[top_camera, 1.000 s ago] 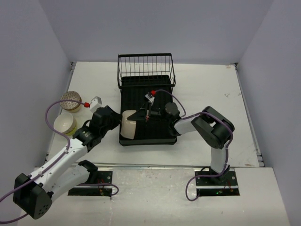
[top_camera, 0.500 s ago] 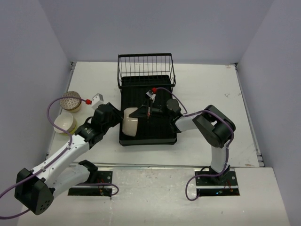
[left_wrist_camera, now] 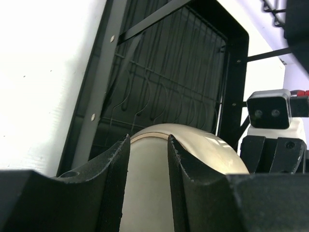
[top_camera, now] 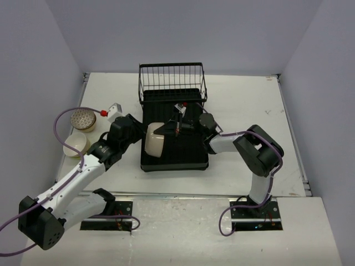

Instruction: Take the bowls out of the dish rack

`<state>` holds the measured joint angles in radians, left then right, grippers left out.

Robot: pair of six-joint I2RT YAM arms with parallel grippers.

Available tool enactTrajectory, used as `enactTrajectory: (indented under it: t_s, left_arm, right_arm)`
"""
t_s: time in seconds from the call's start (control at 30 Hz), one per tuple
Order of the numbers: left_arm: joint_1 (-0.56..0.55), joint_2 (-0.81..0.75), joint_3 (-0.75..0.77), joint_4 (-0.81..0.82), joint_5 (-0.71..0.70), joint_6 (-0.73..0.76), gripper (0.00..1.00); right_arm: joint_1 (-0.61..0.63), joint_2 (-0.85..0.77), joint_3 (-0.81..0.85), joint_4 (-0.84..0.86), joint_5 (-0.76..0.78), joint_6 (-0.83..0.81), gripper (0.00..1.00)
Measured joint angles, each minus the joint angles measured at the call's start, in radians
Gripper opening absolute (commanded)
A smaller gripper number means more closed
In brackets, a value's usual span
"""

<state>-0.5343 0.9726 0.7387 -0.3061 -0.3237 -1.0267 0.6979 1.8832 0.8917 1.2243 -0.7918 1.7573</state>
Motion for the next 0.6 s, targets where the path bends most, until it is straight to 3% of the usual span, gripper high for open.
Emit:
enactTrajectory:
  t_s: [0.6]
  left_arm:
    - [-0.003,0.023,0.068,0.002,-0.007,0.002,0.39]
  right_arm:
    - [0.0,-0.17,-0.125,0.0,-0.038,-0.025,0.0]
